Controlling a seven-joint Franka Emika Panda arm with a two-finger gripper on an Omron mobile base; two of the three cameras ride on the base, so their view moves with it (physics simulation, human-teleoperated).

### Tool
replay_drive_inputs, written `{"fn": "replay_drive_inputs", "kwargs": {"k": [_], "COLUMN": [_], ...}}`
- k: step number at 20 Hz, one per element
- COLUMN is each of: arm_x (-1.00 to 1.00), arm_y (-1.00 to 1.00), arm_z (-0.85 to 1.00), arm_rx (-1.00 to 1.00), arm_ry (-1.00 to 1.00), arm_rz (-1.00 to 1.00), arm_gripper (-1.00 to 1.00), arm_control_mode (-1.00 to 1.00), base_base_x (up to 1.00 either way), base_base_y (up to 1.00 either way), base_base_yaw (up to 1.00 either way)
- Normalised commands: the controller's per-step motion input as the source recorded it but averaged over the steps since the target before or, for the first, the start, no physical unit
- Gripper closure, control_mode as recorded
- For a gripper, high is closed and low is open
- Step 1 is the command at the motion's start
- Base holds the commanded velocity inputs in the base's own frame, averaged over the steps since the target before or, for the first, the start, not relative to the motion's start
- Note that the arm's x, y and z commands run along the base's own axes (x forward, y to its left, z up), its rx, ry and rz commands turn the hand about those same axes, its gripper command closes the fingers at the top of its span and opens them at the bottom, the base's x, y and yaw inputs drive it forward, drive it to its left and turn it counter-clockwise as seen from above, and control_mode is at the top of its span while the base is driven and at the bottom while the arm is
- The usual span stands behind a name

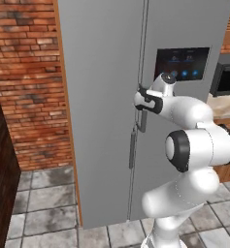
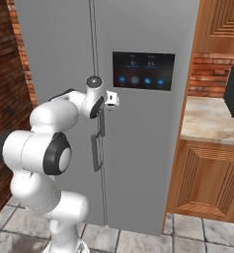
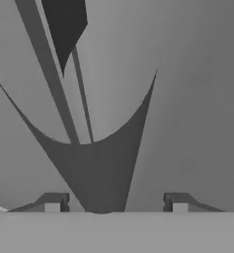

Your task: There is a bowl on the dining counter. Grab a lemon wedge from the fridge and place it in the bowl. Then get the liquor bottle and glass cup from the cabinet and place them next to the bowl.

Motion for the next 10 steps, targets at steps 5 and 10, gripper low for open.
{"fn": "replay_drive_inputs", "kwargs": {"k": [5, 10], "arm_x": [0.34, 0.34], "arm_y": [0.00, 0.00], "arm_z": [-0.43, -0.37], "arm_rx": [-0.01, 0.00], "arm_ry": [-0.17, -0.16], "arm_rz": [0.00, 0.00], "arm_gripper": [1.00, 1.00], "arm_control_mode": [-1.00, -1.00], "base_base_x": [0.00, 0.00], "base_base_y": [0.00, 0.00], "base_base_yaw": [0.00, 0.00]}}
